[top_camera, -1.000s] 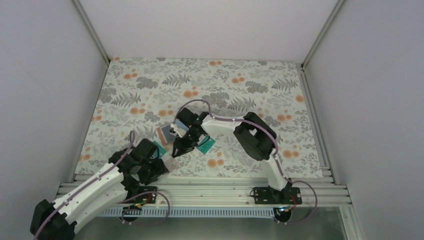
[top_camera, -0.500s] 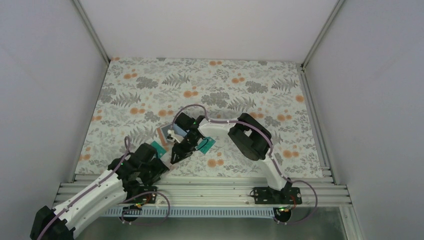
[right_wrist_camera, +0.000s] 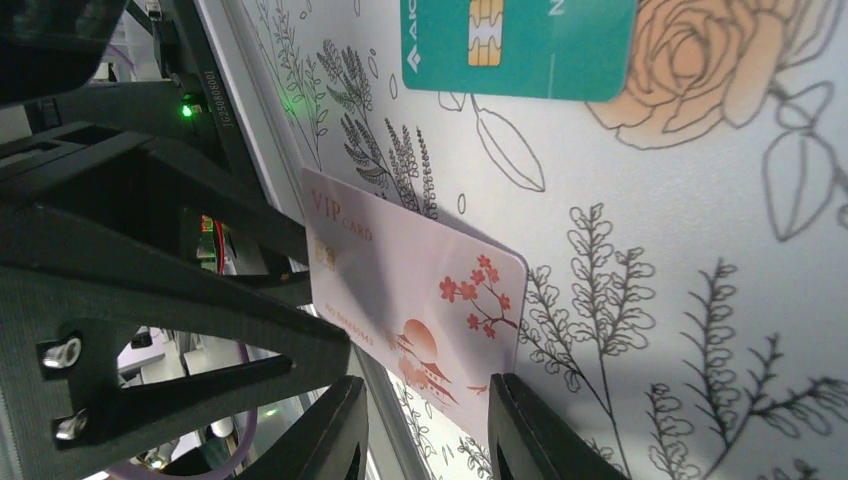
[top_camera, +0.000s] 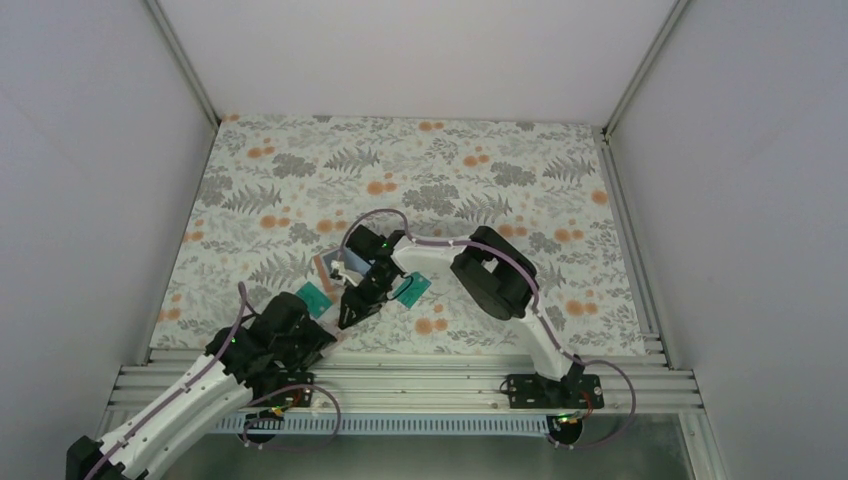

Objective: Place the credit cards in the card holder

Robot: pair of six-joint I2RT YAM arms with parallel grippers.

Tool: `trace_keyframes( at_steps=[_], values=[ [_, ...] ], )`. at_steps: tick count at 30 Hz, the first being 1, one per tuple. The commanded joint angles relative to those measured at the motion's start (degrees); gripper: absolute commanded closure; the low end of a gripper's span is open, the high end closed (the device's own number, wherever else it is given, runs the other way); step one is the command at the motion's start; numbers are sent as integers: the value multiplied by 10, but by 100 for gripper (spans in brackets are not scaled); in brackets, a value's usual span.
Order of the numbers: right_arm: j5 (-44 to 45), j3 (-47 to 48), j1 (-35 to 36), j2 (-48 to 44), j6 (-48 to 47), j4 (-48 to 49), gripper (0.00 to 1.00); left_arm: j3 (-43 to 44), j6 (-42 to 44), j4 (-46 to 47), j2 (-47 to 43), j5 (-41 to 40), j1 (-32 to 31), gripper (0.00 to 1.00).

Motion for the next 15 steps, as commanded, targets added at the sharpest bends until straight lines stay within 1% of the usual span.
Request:
trace_keyframes(
  at_steps=[1,4,13,15],
  values=[
    [42,1,13,43,-13,-25,68,-7,-1,-2,-55,-57,7,59],
    [44,9,13,45,-12,-31,68,1,2,-3,-62,-58,7,66],
    [48,37,10,48,-3,-42,68,27,21,-13,-49,-69,7,95],
    [50,42,6,44,-3,-45,68,39,25,-18,-47,-73,7,98]
  ],
)
